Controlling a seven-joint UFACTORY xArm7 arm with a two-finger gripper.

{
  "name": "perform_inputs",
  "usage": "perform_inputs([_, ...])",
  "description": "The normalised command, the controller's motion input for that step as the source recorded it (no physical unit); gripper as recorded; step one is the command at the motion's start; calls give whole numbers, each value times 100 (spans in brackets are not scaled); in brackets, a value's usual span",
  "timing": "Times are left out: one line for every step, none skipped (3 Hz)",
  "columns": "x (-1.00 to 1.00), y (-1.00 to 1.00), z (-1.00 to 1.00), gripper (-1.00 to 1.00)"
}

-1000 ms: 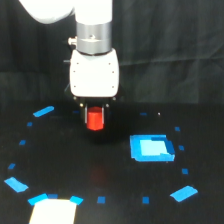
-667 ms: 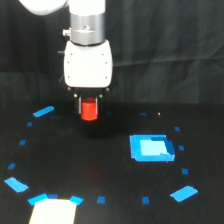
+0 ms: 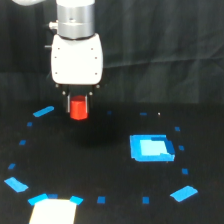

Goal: Pick up the red object from the table

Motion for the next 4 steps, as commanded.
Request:
perform_inputs([-19,40,47,-52])
perform_inputs([-11,18,43,-53])
perform_inputs([-5,52,38,-69])
perform_inputs([-4,-1,-45,-100])
